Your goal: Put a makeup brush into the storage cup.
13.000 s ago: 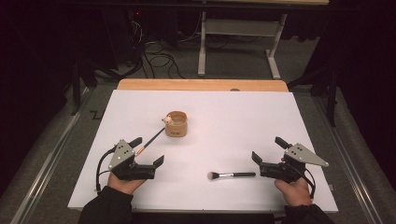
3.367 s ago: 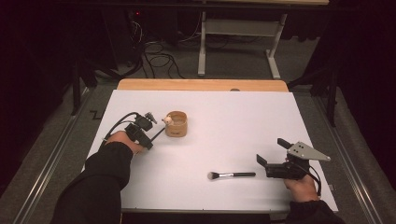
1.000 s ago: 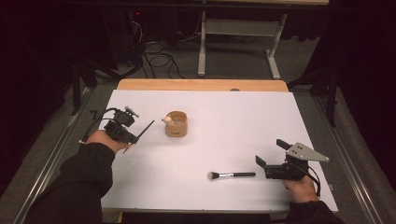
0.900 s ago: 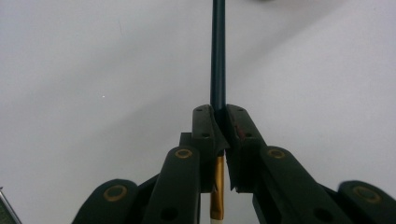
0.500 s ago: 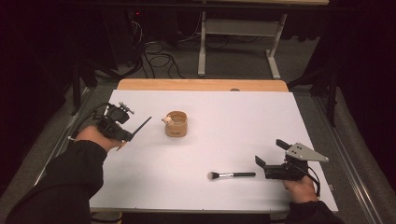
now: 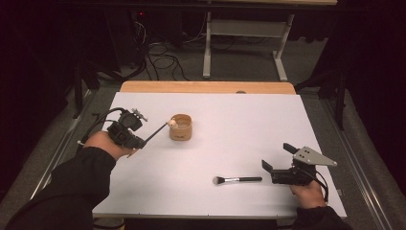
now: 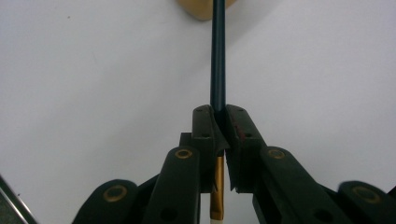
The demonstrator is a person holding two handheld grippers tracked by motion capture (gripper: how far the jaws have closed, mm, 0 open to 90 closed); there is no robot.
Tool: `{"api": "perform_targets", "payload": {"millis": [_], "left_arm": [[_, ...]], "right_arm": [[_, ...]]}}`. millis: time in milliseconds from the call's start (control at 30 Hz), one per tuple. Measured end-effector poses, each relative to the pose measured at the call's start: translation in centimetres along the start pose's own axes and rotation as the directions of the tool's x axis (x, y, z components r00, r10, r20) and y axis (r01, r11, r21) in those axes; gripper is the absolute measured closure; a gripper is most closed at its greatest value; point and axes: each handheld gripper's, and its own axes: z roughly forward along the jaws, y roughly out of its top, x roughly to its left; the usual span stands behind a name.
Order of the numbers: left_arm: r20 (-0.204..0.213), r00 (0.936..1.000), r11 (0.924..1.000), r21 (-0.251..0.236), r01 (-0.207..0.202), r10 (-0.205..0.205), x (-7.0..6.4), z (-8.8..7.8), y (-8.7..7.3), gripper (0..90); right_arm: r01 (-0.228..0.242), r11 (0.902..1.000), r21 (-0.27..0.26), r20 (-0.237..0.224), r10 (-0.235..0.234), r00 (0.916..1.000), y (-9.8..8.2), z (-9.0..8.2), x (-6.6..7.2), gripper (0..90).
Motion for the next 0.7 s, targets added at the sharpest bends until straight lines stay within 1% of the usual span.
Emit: {"api": "perform_targets", "payload": {"millis": [33,67,100,133,167,200,367,400,433,533,667,700], "left_arm": [[0.0,1.0,1.0,0.0,0.0,0.0,0.0,0.0,0.0,83.2],[0.006,0.9999,0.9999,0.004,-0.015,0.015,-0.3,0.1,0.2,83.2],[0.009,0.9997,0.9998,0.004,-0.021,0.021,-0.5,0.1,0.3,83.2],[0.018,0.9989,0.9989,0.012,-0.044,0.044,-1.0,0.3,0.6,83.2],[0.018,0.9989,0.9989,0.012,-0.044,0.044,-1.0,0.3,0.6,83.2],[0.022,0.9983,0.9984,0.014,-0.054,0.054,-1.3,0.3,0.8,83.2],[0.048,0.9945,0.9954,0.018,-0.094,0.093,-2.7,0.9,1.6,83.2],[0.06,0.9927,0.9942,0.016,-0.106,0.105,-3.4,1.2,2.0,83.2],[0.06,0.9927,0.9942,0.016,-0.106,0.105,-3.4,1.2,2.0,83.2],[0.077,0.9882,0.9909,0.017,-0.134,0.132,-4.5,1.6,2.7,83.2],[0.091,0.9818,0.9851,0.029,-0.17,0.166,-5.7,2.1,3.4,83.2],[0.1,0.9782,0.9819,0.035,-0.186,0.182,-6.2,2.3,3.7,83.2]], "right_arm": [[0.0,1.0,0.0,0.0,0.0,1.0,0.0,0.0,0.0,0.7],[-0.001,1.0,0.0,0.0,0.001,1.0,0.0,0.0,0.0,0.7],[-0.001,1.0,0.0,0.0,0.001,1.0,0.0,0.0,0.0,0.8],[-0.002,1.0,-0.001,0.001,0.002,1.0,0.0,0.0,0.0,0.7],[-0.002,1.0,-0.001,0.001,0.002,1.0,0.0,0.0,0.0,0.7],[-0.001,1.0,-0.001,0.001,0.001,1.0,0.0,0.0,0.0,0.8],[0.001,1.0,0.0,0.0,-0.001,1.0,0.0,0.0,0.0,0.7],[0.001,1.0,0.0,0.0,-0.001,1.0,0.0,0.0,0.1,0.7],[0.001,1.0,0.0,0.0,-0.001,1.0,0.0,0.0,0.1,0.7],[0.002,1.0,-0.002,-0.001,-0.002,1.0,0.0,-0.1,0.0,0.7],[0.002,1.0,-0.003,0.0,-0.002,1.0,0.0,-0.1,0.0,0.7],[0.002,1.0,-0.004,-0.001,-0.002,1.0,0.0,-0.1,0.0,0.7]]}}
